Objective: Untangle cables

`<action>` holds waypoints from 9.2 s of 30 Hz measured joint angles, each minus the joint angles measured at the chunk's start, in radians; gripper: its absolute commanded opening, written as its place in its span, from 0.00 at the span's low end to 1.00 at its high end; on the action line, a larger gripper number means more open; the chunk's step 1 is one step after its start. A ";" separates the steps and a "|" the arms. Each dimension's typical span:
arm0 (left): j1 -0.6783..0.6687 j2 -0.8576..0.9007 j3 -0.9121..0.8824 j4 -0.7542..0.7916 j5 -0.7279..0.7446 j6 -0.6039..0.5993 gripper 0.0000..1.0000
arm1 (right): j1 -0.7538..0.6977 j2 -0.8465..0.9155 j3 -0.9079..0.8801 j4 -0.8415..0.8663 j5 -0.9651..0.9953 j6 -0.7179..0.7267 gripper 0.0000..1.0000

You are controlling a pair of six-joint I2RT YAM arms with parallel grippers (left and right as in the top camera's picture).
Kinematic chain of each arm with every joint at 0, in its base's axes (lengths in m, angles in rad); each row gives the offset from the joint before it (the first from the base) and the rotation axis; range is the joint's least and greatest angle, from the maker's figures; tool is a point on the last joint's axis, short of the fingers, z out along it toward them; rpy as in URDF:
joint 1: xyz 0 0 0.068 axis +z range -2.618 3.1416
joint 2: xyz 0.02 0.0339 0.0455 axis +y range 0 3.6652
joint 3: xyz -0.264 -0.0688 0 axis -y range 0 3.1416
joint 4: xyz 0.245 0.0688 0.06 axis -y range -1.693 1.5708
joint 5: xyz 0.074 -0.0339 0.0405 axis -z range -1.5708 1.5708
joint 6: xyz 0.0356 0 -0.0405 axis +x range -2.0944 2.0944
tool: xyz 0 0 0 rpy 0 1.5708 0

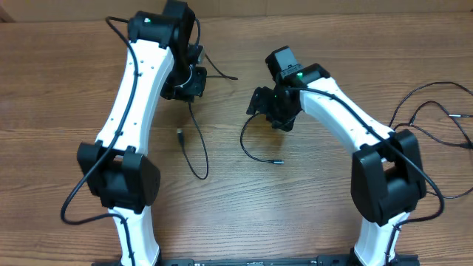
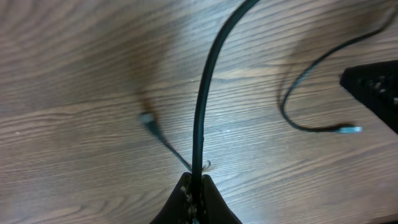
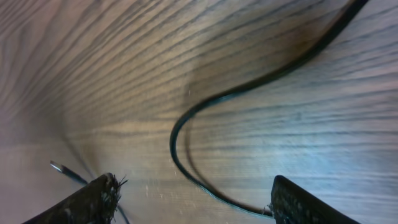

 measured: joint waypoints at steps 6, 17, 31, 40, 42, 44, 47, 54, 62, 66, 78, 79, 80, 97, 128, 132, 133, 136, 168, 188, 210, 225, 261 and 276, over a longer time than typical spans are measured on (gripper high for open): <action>-0.001 0.066 0.000 -0.003 0.006 -0.002 0.04 | 0.017 0.081 -0.002 0.098 0.023 0.138 0.59; -0.001 0.066 0.000 -0.001 0.021 -0.024 0.04 | 0.017 0.104 -0.002 0.157 0.112 0.259 0.47; -0.001 0.066 0.000 -0.001 0.024 -0.028 0.04 | 0.017 0.104 -0.030 0.175 0.194 0.375 0.04; -0.001 0.066 0.000 0.007 0.025 -0.031 0.04 | -0.034 0.100 -0.013 0.011 0.270 0.188 0.04; -0.001 0.066 0.000 0.014 0.025 -0.031 0.04 | -0.093 0.088 0.016 -0.058 0.299 0.109 0.04; -0.002 0.066 0.000 0.023 0.026 -0.031 0.04 | -0.172 0.062 0.064 -0.130 0.332 0.028 0.04; -0.009 0.066 0.000 0.043 0.028 -0.031 0.04 | -0.319 -0.003 0.167 -0.254 0.388 -0.084 0.04; -0.069 0.066 0.000 0.117 0.041 -0.050 0.04 | -0.713 -0.140 0.377 -0.453 0.470 -0.241 0.04; -0.173 0.066 0.000 0.296 0.266 -0.050 0.37 | -0.927 -0.139 0.361 -0.502 0.287 -0.370 0.71; -0.213 0.066 0.000 0.329 0.344 -0.034 0.72 | -0.908 -0.139 0.361 -0.517 0.087 -0.506 0.77; -0.043 0.029 0.092 0.143 0.177 -0.109 0.74 | -0.597 -0.139 0.341 -0.509 -0.098 -0.671 0.80; -0.021 0.018 0.093 0.117 0.154 -0.126 0.75 | -0.564 -0.139 0.325 -0.490 -0.097 -0.673 0.80; 0.001 0.006 0.095 0.093 0.130 -0.142 0.75 | -0.529 -0.139 0.304 -0.469 -0.097 -0.676 0.80; 0.135 -0.018 0.102 -0.009 0.034 -0.240 0.83 | -0.182 -0.134 -0.269 0.253 0.061 -0.473 0.68; 0.135 -0.018 0.102 -0.027 0.016 -0.241 0.83 | -0.814 -0.137 0.461 -0.306 0.127 -0.381 0.04; 0.135 -0.018 0.102 -0.023 0.016 -0.241 0.83 | -0.907 -0.147 0.476 -0.386 0.133 -0.386 0.07; 0.135 -0.018 0.102 -0.023 0.016 -0.241 0.83 | -0.916 -0.146 0.470 -0.396 0.135 -0.387 0.18; 0.135 -0.018 0.102 -0.024 0.014 -0.241 0.83 | -0.916 -0.146 0.457 -0.419 0.132 -0.391 0.93; 0.158 -0.315 -0.389 -0.098 -0.193 -0.243 1.00 | -0.538 -0.146 0.443 -0.722 0.124 -0.549 1.00; 0.162 -1.389 -1.040 0.385 -0.239 -0.259 1.00 | -0.537 -0.552 -0.216 -0.246 0.135 -0.529 1.00; 0.162 -1.561 -1.082 0.351 -0.242 -0.259 1.00 | -0.534 -0.986 -0.391 -0.128 0.130 -0.529 1.00; 0.162 -1.561 -1.082 0.351 -0.242 -0.260 1.00 | -0.533 -0.986 -0.392 -0.178 0.127 -0.529 1.00; 0.162 -1.561 -1.087 0.351 -0.242 -0.260 1.00 | -0.533 -1.841 -1.265 0.869 0.112 -0.645 1.00; 0.162 -1.561 -1.087 0.351 -0.242 -0.259 1.00 | -0.533 -1.989 -1.492 1.131 0.115 -0.657 1.00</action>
